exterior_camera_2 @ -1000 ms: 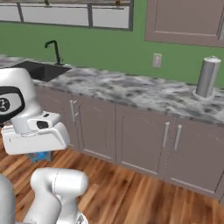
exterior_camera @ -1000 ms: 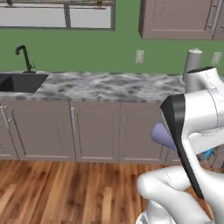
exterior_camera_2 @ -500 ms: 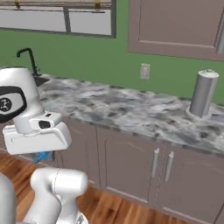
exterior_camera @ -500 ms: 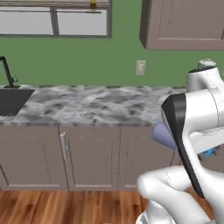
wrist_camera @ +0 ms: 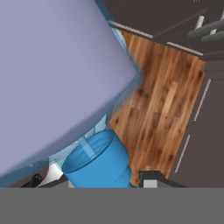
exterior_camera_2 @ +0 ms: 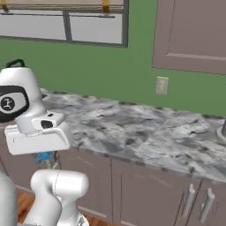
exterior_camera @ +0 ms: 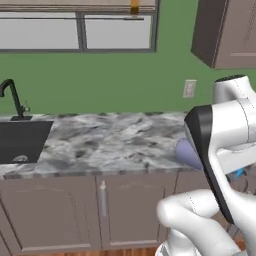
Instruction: Restock the sink supplies by placing the sponge and soap dispenser on the counter and next to the sink. Make sure the soap dispenser is upright.
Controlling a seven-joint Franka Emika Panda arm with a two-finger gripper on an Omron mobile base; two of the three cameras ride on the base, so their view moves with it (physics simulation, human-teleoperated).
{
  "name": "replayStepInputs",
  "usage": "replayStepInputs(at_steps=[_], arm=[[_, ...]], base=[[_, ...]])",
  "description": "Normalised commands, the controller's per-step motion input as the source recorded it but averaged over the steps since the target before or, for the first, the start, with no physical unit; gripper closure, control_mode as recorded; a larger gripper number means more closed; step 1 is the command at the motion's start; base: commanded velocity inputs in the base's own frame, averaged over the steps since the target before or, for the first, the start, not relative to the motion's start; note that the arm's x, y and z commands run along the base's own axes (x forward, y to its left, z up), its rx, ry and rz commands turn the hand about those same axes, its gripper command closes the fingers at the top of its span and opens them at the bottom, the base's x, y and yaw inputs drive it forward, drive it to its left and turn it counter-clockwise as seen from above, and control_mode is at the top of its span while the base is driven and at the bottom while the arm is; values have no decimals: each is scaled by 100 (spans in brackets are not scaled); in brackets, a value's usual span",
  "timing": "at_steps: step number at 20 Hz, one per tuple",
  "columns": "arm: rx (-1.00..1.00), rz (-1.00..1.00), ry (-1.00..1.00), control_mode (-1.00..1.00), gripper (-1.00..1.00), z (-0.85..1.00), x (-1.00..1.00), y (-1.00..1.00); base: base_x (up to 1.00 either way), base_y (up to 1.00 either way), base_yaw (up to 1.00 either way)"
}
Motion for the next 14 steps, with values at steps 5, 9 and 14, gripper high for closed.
replayStepInputs(at_steps=[5,9,14], arm=[[0,0,0,100,100,0,0,0],[0,0,0,100,100,0,0,0],[0,0,0,100,100,0,0,0]], base=[[35,100,-19],[30,94,-18],[44,71,-16]])
